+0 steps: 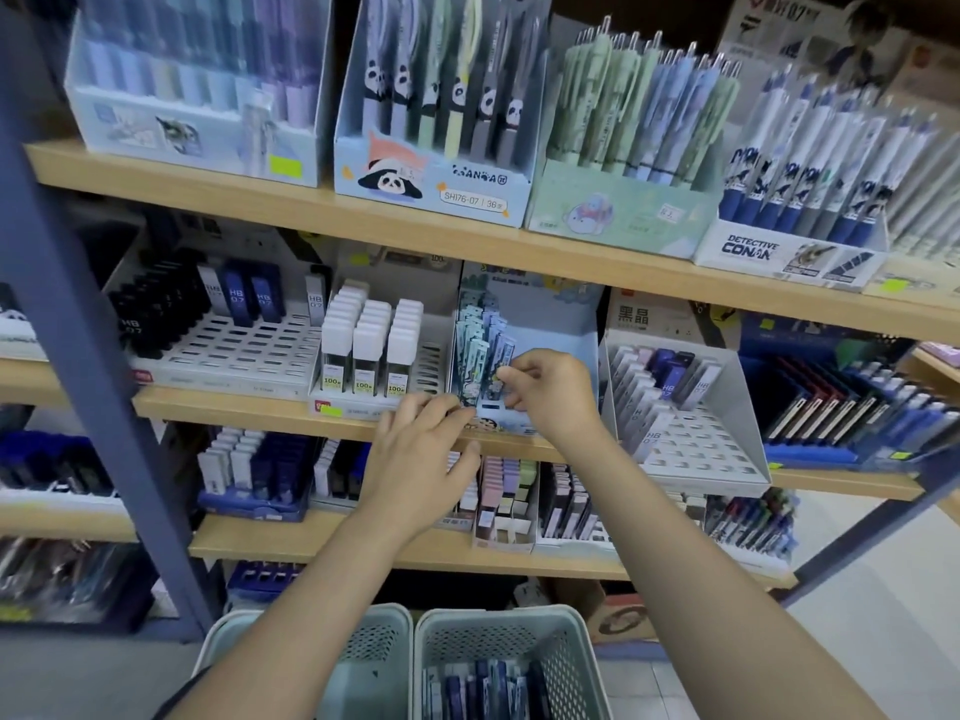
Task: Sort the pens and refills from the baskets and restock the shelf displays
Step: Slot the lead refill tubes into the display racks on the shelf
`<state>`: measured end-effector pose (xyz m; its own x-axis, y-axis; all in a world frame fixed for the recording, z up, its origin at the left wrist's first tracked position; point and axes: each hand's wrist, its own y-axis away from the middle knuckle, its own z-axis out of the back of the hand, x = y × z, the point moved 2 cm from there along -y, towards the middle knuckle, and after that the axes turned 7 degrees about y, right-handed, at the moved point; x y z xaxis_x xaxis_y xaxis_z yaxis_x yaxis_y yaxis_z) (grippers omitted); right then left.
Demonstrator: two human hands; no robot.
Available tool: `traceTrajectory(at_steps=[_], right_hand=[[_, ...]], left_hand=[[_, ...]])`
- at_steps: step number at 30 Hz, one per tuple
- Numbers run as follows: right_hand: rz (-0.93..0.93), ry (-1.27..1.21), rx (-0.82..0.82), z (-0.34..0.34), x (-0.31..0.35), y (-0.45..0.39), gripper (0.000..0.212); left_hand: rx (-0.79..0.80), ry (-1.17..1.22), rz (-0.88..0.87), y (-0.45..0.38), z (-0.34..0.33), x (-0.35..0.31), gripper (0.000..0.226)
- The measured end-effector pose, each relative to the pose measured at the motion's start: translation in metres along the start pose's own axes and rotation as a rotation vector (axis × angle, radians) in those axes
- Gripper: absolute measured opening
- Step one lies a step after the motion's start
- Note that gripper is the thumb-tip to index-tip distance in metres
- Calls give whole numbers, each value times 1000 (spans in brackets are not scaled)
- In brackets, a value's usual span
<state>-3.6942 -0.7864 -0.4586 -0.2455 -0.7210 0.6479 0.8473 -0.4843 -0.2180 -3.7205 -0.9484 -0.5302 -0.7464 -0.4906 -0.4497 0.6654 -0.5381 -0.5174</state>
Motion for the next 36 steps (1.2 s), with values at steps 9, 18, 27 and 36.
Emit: traceTrajectory(at_steps=[9,18,27,36], right_hand=[[91,118,-38,0,-1,4,20],[155,-118,-320,-31,-64,120,8],[-508,-75,545,-183,-265,192,37],[-731,-36,868,-278,-344,203,40]], left_hand=[[17,37,22,0,1,-2,64],[-235,178,84,85,-29,3,48],[639,60,466,227,-193,85,84],[765,179,645,286,-252,132,99]])
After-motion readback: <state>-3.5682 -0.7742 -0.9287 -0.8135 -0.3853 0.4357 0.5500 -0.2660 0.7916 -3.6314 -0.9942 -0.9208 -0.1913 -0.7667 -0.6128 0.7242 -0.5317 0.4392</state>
